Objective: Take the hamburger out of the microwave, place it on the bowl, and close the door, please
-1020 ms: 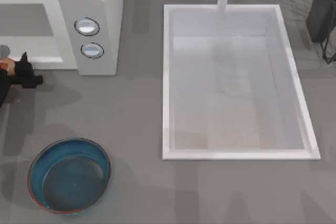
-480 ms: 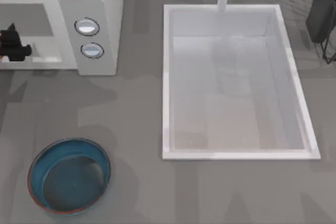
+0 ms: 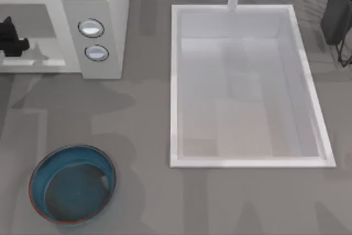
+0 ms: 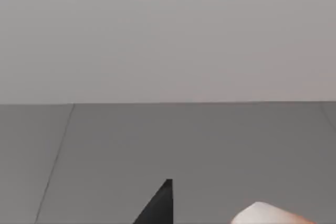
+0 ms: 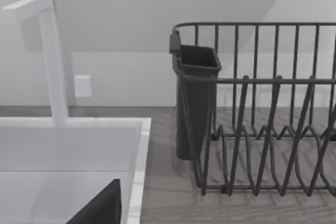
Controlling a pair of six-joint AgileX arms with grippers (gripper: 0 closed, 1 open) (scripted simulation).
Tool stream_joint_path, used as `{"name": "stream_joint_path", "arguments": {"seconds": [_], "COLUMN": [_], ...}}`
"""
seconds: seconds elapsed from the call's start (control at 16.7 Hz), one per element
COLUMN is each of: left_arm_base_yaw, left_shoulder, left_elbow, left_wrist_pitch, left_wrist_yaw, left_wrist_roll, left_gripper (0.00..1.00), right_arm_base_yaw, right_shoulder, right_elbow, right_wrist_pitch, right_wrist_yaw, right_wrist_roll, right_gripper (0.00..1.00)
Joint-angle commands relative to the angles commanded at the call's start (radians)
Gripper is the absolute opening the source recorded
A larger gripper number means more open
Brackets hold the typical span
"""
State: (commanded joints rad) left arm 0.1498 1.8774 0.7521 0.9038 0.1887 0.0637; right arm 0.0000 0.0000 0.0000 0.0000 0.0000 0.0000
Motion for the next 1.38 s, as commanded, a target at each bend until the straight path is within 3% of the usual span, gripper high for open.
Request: {"name": "stream_joint_path", "arguments": {"seconds": [0.24,0.54,0.84,1.38], "left_arm_base_yaw": [-0.022,-0.110,-0.260,-0.606], "left_shoulder": [0.006,0.033,0.102,0.271], "left_elbow": [0.059,0.253,0.497,0.772], "left_wrist_pitch": [-0.097,-0.456,-1.006,-2.021], "left_wrist_yaw": [-0.032,-0.142,-0.291,-0.544], "left_wrist_roll": [-0.090,-0.438,-1.025,-2.290], "left_gripper": [0.00,0.00,0.00,0.00], "right_arm_base_yaw": [0.000,0.000,0.000,0.000], "right_shoulder": [0.000,0.000,0.000,0.000], "right_elbow": [0.000,0.000,0.000,0.000], "right_wrist_pitch": [0.000,0.000,0.000,0.000], "right_wrist_yaw": [0.000,0.000,0.000,0.000], "right_wrist_roll": [0.000,0.000,0.000,0.000], "right_gripper": [1.00,1.00,1.00,1.00]}}
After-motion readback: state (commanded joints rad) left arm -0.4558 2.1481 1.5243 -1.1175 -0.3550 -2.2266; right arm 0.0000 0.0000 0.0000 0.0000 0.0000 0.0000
